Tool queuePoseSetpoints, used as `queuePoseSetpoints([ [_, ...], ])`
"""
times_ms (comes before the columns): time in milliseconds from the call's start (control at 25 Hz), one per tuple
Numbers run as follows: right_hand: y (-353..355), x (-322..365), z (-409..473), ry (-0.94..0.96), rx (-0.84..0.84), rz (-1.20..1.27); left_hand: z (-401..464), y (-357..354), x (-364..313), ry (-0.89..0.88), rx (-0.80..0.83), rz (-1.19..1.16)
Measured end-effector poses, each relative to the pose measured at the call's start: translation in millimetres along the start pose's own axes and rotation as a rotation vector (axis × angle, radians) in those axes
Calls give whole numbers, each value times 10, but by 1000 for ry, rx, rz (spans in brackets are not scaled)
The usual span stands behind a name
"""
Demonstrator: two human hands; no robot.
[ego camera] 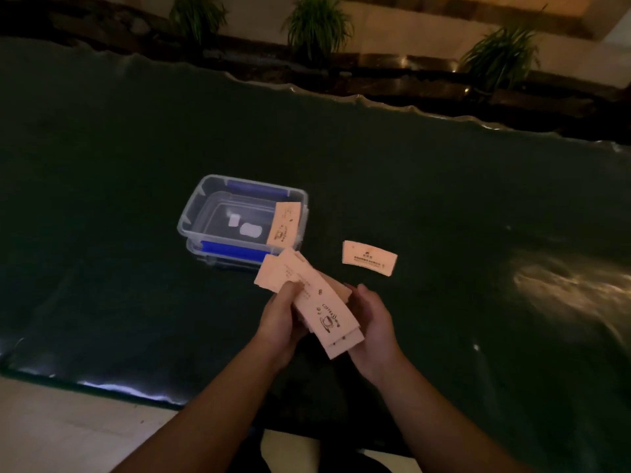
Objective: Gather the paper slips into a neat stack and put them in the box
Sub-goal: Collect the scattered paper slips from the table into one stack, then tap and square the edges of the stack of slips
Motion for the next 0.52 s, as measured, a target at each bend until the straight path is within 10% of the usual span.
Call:
queuePoseSetpoints([
  [520, 932, 870, -36, 251, -73, 101, 43, -1309, 327, 35, 38, -188],
])
Point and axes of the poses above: each hand's wrist, its own z-axis towards the middle knuckle, its own y-axis out of the back of the hand, x = y × z, the point moved 10 cm from there along z, towards the middle knuckle
